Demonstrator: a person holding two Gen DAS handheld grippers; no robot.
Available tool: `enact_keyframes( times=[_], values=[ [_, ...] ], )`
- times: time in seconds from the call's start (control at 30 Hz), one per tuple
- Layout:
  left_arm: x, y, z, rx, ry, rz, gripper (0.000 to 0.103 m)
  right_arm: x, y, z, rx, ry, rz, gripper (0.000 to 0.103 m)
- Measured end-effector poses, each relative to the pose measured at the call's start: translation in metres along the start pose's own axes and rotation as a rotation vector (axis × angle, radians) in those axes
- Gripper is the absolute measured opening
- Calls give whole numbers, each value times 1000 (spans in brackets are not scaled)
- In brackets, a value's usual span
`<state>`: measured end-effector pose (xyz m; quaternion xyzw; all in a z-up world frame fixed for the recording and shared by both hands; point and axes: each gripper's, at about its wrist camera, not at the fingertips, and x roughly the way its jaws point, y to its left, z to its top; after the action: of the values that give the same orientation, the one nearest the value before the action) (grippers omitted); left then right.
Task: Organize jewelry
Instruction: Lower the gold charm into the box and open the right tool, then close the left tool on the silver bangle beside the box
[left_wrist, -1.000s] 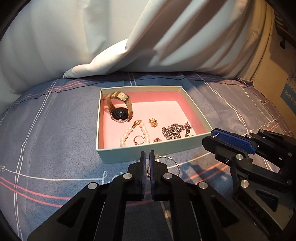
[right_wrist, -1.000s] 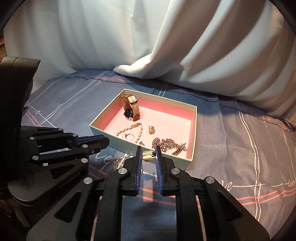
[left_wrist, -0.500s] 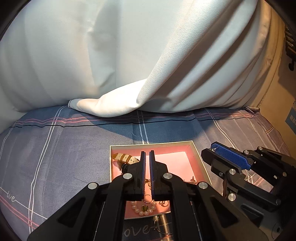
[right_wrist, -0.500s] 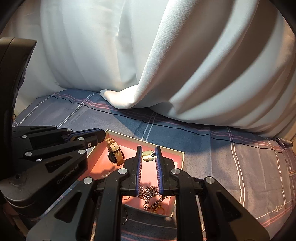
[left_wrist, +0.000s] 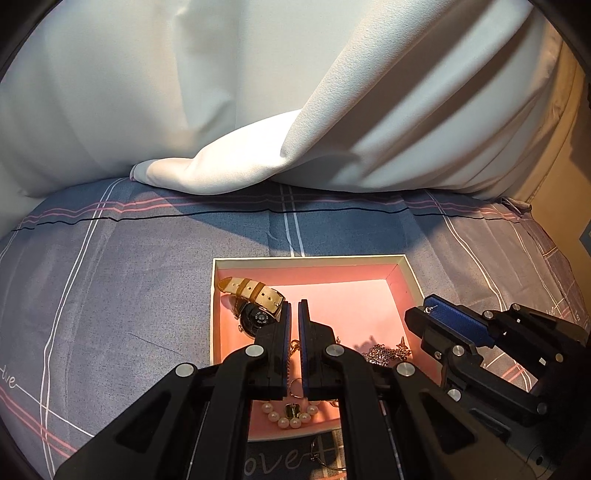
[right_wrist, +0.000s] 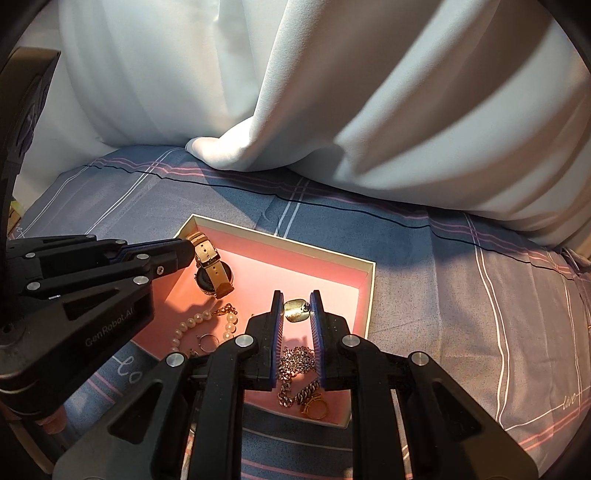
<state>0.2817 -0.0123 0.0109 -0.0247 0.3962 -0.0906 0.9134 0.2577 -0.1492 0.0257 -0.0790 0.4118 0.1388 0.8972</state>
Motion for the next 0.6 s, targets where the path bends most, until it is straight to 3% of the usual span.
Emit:
enact_keyframes(
  times=[0.03,0.07,0.1,0.23,0.37,0.47,0.6],
  values=[
    [-1,1,-1,-8,1,0,33,1,0,-3,-6,8,-17,45],
    [-3,3,-4,-20,-4,5,51,-1,0,-7,-8,-7,-28,62],
    [-8,5,-7,-34,-20,12,68,-4,0,-11,-9,-18,-33,62],
    [-26,0,-29,4,-36,-15,68,-16,-3,-36,10,-17,-25,62],
    [-35,-7,-73,22,2,-58,69,-29,-1,-81,8,11,-49,63],
    [-30,-17,-107,62,38,-40,69,-30,-1,-117,0,63,-91,63],
    [-8,-32,-127,110,94,-23,69,-30,-5,-148,7,105,-107,63]
  ],
)
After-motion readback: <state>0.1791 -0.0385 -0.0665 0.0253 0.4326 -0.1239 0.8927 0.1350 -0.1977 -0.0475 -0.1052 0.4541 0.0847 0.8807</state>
